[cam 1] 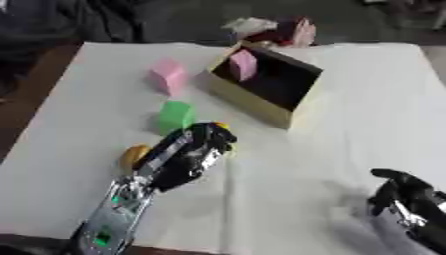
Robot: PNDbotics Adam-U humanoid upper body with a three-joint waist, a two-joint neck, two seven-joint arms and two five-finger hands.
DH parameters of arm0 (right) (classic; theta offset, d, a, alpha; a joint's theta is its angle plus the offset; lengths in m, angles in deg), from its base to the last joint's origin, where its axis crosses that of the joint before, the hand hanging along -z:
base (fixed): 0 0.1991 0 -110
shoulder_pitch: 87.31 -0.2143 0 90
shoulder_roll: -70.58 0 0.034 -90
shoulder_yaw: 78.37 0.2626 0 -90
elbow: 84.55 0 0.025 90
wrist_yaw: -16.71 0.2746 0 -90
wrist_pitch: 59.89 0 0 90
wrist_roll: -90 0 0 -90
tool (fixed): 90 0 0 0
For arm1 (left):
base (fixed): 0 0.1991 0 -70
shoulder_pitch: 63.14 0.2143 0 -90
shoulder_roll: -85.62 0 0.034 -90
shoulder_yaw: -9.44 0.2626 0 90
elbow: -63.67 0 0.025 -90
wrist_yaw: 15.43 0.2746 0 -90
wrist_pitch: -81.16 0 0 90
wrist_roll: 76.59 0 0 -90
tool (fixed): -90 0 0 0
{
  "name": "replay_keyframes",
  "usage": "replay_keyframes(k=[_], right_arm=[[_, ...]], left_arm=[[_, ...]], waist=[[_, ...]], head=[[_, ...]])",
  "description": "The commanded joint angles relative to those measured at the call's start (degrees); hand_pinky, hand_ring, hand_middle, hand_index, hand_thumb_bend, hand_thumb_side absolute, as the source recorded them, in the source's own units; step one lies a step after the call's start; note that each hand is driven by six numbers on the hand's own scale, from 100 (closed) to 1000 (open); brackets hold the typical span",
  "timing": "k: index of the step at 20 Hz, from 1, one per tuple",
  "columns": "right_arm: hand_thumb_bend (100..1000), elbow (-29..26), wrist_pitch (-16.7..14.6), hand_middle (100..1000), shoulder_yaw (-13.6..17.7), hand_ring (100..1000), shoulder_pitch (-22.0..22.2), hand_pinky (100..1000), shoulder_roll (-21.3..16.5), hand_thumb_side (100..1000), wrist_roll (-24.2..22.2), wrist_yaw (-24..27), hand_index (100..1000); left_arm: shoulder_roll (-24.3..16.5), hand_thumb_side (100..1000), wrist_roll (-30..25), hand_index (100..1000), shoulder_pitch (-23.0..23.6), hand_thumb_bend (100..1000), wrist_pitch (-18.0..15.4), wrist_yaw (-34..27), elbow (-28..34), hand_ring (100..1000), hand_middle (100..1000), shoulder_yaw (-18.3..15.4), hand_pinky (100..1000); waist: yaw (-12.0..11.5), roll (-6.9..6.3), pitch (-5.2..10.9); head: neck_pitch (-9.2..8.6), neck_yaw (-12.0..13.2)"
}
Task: Pick up objects on the table and place them in the box.
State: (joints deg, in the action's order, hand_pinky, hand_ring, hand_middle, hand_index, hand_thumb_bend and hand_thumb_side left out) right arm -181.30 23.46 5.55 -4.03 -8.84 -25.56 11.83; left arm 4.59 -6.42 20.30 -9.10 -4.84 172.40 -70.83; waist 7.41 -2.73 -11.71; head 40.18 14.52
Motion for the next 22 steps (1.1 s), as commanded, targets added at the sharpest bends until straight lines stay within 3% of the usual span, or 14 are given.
replay_keyframes(k=[1,17,19,22], right_arm=[[100,-0.3,-0.1,488,-0.2,472,-0.4,686,-1.0,470,-0.2,-0.4,838],[100,0.0,-0.2,489,-0.1,472,-0.5,685,-1.0,466,-0.1,-0.5,838],[100,0.0,-0.3,489,0.0,472,-0.5,685,-1.0,464,-0.1,-0.5,838],[100,0.0,-0.2,489,0.2,472,-0.4,685,-1.1,469,0.1,-0.5,838]], left_arm=[[-0.3,780,-0.2,725,-0.3,100,-0.1,0.2,0.5,702,677,0.3,774],[-0.4,750,0.1,727,-0.4,100,-0.4,1.0,0.7,706,682,0.0,775],[-1.0,708,0.3,729,-0.6,100,-0.7,1.3,1.2,707,683,-0.5,775],[-3.4,573,1.0,737,-1.0,100,-1.6,2.5,3.2,712,689,-1.9,777]], waist=[[0.0,0.06,0.6],[-0.1,-0.02,0.71],[0.0,-0.04,0.72],[-0.1,-0.12,0.73]], head=[[-0.46,0.0],[-0.57,0.0],[-0.63,-0.3],[-0.56,-0.3]])
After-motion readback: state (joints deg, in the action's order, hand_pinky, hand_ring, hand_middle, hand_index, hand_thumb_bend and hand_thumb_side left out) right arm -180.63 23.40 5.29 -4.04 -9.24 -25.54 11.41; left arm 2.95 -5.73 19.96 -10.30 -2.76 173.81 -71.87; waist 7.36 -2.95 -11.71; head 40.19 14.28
